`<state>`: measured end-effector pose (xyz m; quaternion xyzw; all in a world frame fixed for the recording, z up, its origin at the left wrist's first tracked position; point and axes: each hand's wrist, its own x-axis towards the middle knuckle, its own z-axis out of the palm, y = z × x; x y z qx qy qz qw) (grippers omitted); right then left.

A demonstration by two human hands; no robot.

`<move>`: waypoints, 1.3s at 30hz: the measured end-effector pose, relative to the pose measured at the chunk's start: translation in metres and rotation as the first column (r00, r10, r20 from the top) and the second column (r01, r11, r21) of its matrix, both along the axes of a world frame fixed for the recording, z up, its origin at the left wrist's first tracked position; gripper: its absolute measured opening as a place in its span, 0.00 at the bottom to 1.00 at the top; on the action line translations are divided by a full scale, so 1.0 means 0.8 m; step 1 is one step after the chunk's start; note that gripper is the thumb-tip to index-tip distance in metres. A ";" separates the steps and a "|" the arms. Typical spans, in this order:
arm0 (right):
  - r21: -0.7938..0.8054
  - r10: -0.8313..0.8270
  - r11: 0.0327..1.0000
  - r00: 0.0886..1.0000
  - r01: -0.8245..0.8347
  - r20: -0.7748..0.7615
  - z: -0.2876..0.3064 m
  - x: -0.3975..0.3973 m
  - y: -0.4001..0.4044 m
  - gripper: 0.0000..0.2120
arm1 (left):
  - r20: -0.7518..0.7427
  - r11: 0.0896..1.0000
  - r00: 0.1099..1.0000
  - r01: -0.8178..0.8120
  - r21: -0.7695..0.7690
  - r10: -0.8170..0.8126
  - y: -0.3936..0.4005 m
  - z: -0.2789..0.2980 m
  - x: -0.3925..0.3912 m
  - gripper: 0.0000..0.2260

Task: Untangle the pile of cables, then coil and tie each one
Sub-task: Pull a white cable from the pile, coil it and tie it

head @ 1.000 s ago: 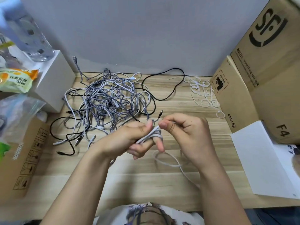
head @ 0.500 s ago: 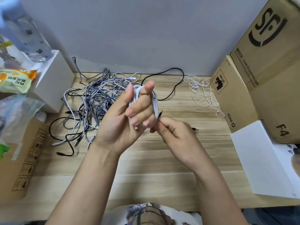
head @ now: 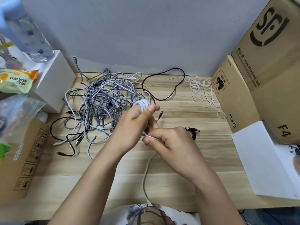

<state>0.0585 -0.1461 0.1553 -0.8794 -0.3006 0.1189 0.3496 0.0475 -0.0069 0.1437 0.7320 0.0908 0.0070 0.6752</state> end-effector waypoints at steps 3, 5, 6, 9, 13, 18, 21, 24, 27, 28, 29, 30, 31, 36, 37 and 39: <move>0.141 0.001 0.990 1.000 0.003 -0.025 0.003 0.004 -0.002 0.13 | -0.088 0.991 0.992 0.099 0.090 -0.091 0.003 -0.001 -0.005 0.18; 0.235 -0.011 0.972 1.000 0.017 -0.027 0.005 0.008 -0.006 0.10 | -0.133 0.974 0.972 0.207 0.090 -0.194 0.004 -0.001 -0.007 0.26; 0.276 -0.045 0.960 0.999 0.047 -0.011 0.007 0.010 -0.008 0.09 | -0.146 0.963 0.957 0.261 0.062 -0.250 0.004 -0.001 -0.008 0.27; 0.405 -0.135 0.905 0.991 0.129 -0.014 0.012 0.014 -0.013 0.06 | -0.122 0.849 0.886 0.377 -0.371 -0.447 0.010 0.001 -0.012 0.25; 0.501 -0.162 0.843 0.980 0.197 -0.112 0.010 0.019 -0.011 0.07 | 0.174 0.389 0.763 0.494 -0.777 -0.622 0.017 0.004 -0.009 0.22; 0.462 -0.175 0.860 0.976 0.216 -0.129 -0.003 0.024 -0.011 0.11 | 0.414 0.022 0.730 0.506 -0.862 -0.543 0.014 0.015 -0.006 0.18; 0.350 -0.162 0.913 0.974 0.208 -0.156 -0.014 0.023 -0.011 0.14 | 0.435 -0.022 0.797 0.471 -0.882 -0.419 0.014 0.026 -0.006 0.17; 0.256 -0.102 0.957 0.984 0.137 -0.147 -0.016 0.016 -0.004 0.10 | 0.347 0.099 0.893 0.388 -0.916 -0.286 0.015 0.029 -0.002 0.16; 0.166 -0.082 0.981 0.987 0.105 -0.138 -0.011 0.013 0.003 0.08 | 0.262 0.238 0.953 0.292 -0.926 -0.149 0.011 0.030 0.000 0.18; 0.121 -0.085 0.988 0.988 0.101 -0.129 -0.011 0.013 0.003 0.10 | 0.224 0.311 0.969 0.245 -0.918 -0.102 0.005 0.029 0.001 0.19; 0.074 -0.085 0.993 0.990 0.093 -0.110 -0.011 0.013 0.002 0.12 | 0.172 0.422 0.984 0.174 -0.890 -0.044 0.000 0.027 0.000 0.20; 0.037 -0.080 0.996 0.993 0.083 -0.087 -0.011 0.011 0.002 0.14 | 0.129 0.529 0.991 0.100 -0.843 0.019 -0.003 0.026 -0.001 0.21; 0.011 -0.069 0.998 0.995 0.070 -0.069 -0.011 0.008 0.001 0.16 | 0.103 0.622 0.993 0.041 -0.782 0.065 -0.005 0.025 -0.002 0.21; -0.020 -0.020 1.000 1.000 0.020 -0.004 -0.007 -0.001 0.001 0.15 | 0.038 0.875 0.998 -0.033 -0.482 0.058 -0.014 0.018 -0.004 0.16; -0.021 -0.024 0.999 1.000 0.024 0.003 -0.007 -0.001 0.000 0.15 | 0.034 0.899 0.999 -0.019 -0.438 0.038 -0.014 0.015 -0.004 0.15; -0.001 -0.037 0.999 0.999 0.037 -0.007 -0.003 -0.002 -0.001 0.14 | 0.019 0.943 1.000 -0.017 -0.331 0.024 -0.011 0.007 -0.004 0.12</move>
